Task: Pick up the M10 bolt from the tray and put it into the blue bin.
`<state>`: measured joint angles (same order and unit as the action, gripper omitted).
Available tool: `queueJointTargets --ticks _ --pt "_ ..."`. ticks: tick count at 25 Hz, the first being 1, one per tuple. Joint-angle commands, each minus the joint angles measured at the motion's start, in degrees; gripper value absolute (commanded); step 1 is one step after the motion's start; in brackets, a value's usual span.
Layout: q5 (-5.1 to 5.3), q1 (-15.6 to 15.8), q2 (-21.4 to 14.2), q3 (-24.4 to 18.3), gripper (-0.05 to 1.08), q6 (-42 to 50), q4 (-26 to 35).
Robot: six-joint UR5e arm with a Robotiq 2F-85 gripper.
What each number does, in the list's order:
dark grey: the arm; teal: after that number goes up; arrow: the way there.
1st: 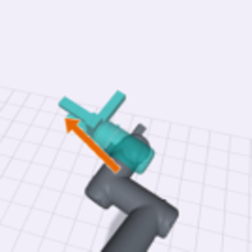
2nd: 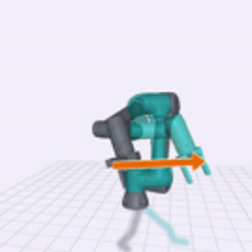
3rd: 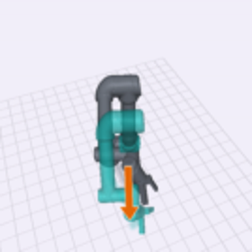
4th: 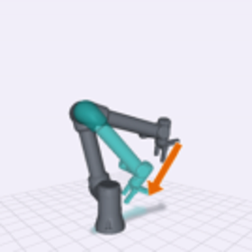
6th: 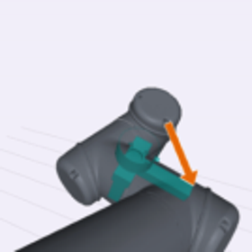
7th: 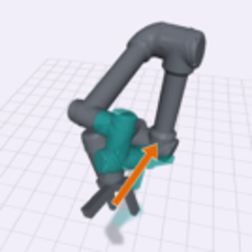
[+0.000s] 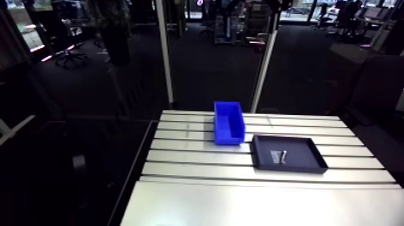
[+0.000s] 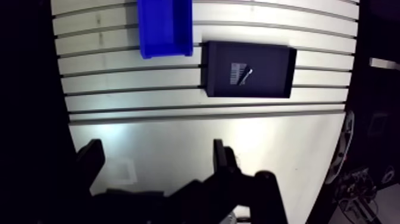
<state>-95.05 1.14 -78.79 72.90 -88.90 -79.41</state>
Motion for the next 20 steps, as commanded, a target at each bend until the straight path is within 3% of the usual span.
queueJointTargets --ticks 1,20 --pt "-0.09 2.5 -2.2 4.2 0.01 0.2 -2.0" --pt "0.0 2.5 -2.0 4.2 0.01 0.3 -2.8"
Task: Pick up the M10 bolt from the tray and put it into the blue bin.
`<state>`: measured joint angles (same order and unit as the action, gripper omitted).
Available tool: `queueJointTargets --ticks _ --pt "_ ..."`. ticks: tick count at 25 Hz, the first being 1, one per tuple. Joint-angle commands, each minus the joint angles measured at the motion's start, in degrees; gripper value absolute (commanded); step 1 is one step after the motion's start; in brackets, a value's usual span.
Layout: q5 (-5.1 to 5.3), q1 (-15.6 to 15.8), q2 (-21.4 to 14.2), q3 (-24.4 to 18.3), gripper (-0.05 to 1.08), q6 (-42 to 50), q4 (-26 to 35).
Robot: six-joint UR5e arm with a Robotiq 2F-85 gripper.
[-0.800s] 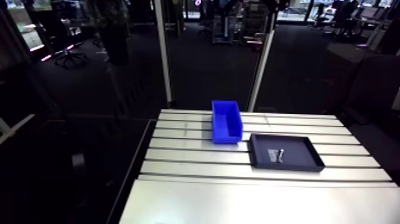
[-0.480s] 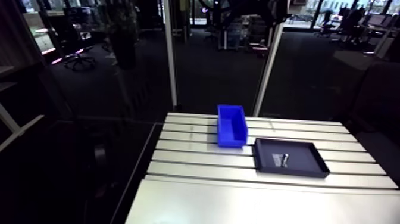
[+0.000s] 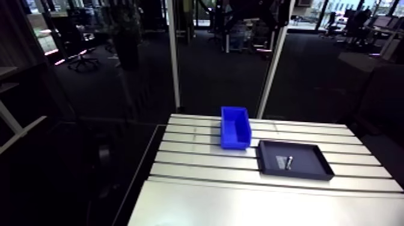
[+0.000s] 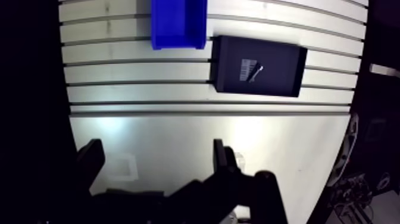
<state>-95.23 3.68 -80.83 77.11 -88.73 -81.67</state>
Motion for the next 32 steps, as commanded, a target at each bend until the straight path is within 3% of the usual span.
queueJointTargets --ticks 1,3,8,15,20,24,32 --pt "0.27 0.0 0.0 0.0 0.01 0.2 -0.6" --pt "0.62 0.0 0.0 0.1 0.01 0.4 -0.7" --pt "0.35 -1.0 -0.2 1.2 0.01 6.8 -3.0" --pt "0.79 -9.5 -1.9 4.1 0.01 13.2 -5.4" --pt "1.06 -13.6 -3.6 8.2 0.01 14.3 -8.5" --pt "1.94 -16.8 -4.6 12.8 0.01 13.8 -12.3" --pt "1.85 -17.7 -4.3 20.8 0.01 12.8 -20.5"
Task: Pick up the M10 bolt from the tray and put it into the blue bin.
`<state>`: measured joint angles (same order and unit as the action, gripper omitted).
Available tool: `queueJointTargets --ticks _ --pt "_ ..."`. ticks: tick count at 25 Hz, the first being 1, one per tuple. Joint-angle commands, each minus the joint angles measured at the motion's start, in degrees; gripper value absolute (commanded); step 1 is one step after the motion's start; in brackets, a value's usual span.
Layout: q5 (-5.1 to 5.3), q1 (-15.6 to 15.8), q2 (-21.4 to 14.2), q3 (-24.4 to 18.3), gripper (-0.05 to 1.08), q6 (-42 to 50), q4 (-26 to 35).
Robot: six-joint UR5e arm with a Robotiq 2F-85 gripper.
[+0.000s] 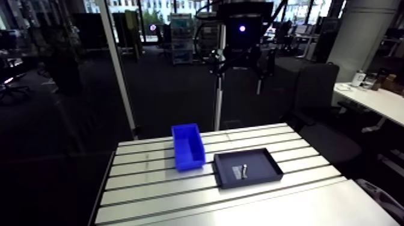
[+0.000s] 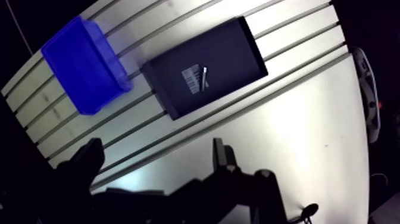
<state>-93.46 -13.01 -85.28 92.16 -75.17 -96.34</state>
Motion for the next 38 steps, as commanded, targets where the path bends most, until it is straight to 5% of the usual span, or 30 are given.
queueJointTargets --ticks 1,8,21,38 --pt "-0.01 -1.5 0.3 6.6 0.01 -1.9 -6.4" --pt "2.1 -6.3 0.7 12.1 0.01 -4.1 -11.6" --pt "2.36 -8.4 5.3 19.1 0.02 -5.2 -21.6" --pt "2.36 -8.4 9.9 21.5 0.26 -4.4 -27.5"
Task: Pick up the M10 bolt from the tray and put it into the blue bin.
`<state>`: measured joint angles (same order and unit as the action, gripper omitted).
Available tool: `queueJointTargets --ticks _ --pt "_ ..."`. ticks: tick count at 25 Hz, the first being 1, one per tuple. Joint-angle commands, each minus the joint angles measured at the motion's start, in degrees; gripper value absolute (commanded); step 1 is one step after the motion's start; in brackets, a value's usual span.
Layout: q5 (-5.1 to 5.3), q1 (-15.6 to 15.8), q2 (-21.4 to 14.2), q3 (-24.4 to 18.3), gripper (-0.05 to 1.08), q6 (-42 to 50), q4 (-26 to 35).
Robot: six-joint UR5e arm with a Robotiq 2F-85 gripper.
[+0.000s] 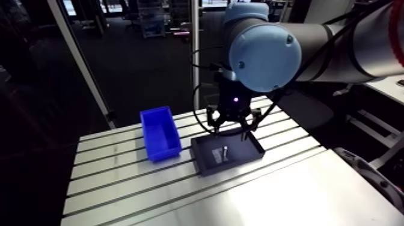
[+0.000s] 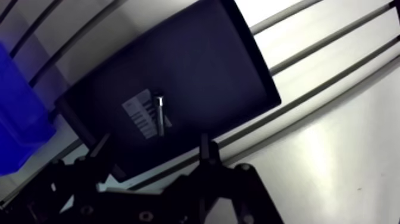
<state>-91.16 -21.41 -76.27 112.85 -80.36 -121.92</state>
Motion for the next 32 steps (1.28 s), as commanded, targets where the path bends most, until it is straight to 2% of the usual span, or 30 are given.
queueJointTargets --ticks 1,7,11,32 --pt "0.06 0.0 1.2 0.9 0.29 0.9 -1.9" --pt "0.24 0.0 1.8 1.4 0.35 1.1 -2.1" --pt "0.33 0.0 2.4 1.9 0.35 1.1 -3.8" --pt "0.06 0.0 4.8 2.4 0.4 1.1 -4.0"
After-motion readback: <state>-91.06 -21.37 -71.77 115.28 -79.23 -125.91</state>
